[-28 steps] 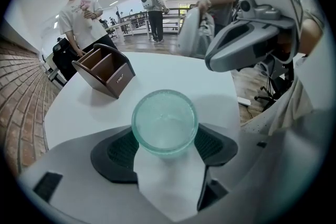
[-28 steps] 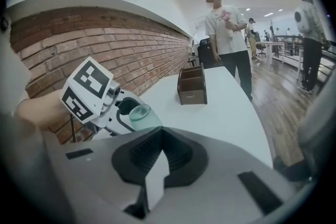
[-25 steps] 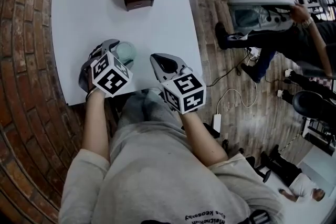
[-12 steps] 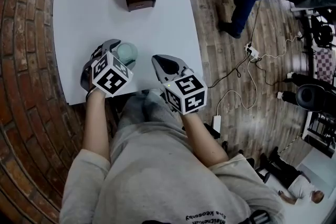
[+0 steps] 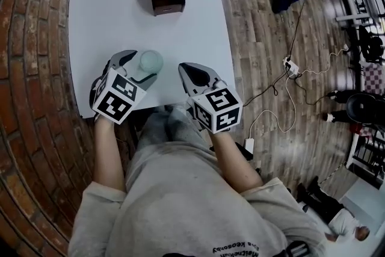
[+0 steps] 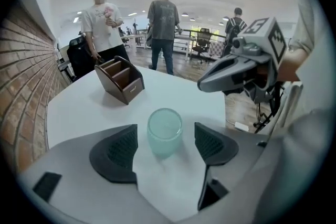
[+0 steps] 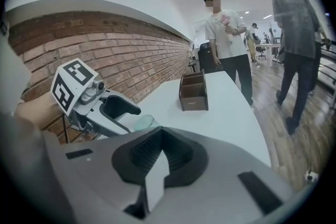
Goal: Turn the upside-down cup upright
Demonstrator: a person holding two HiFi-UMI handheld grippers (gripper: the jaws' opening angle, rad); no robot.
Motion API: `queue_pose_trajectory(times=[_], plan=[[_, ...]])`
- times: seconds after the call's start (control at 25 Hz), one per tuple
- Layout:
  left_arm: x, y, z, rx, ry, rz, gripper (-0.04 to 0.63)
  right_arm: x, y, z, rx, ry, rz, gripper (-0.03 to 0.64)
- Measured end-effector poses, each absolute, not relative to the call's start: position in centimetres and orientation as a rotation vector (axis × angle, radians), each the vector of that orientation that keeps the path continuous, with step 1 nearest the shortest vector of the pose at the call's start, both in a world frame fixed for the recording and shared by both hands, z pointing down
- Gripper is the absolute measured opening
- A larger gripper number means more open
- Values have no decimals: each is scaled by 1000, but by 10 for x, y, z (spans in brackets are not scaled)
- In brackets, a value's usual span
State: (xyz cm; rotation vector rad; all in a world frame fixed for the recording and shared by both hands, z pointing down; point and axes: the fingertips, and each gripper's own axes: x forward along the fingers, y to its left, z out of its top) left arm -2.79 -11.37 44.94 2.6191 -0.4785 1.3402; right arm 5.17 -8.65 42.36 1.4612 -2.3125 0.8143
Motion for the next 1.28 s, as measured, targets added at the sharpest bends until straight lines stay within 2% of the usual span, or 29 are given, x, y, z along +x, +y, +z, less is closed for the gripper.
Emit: queue_pose_trajectory(times=[0.16, 0.36, 0.44, 0.88, 1.28], plan=[[-27, -116, 425, 2646, -550, 1188, 333, 42, -91, 412, 1454, -2351, 782, 6], [-33, -119, 406, 2666, -787, 1063, 57, 25, -94, 390, 1446, -2415, 735, 6], [-32, -121, 395, 2673, -864, 979, 24, 22, -101, 376, 1445, -2446, 683, 6], [-34, -102, 307, 2716, -1177, 608, 9, 2, -87, 296, 1444, -2567, 486, 6], [-35, -58, 264, 2778, -1280, 490, 10, -13, -49, 252, 1462, -2672, 401, 6]])
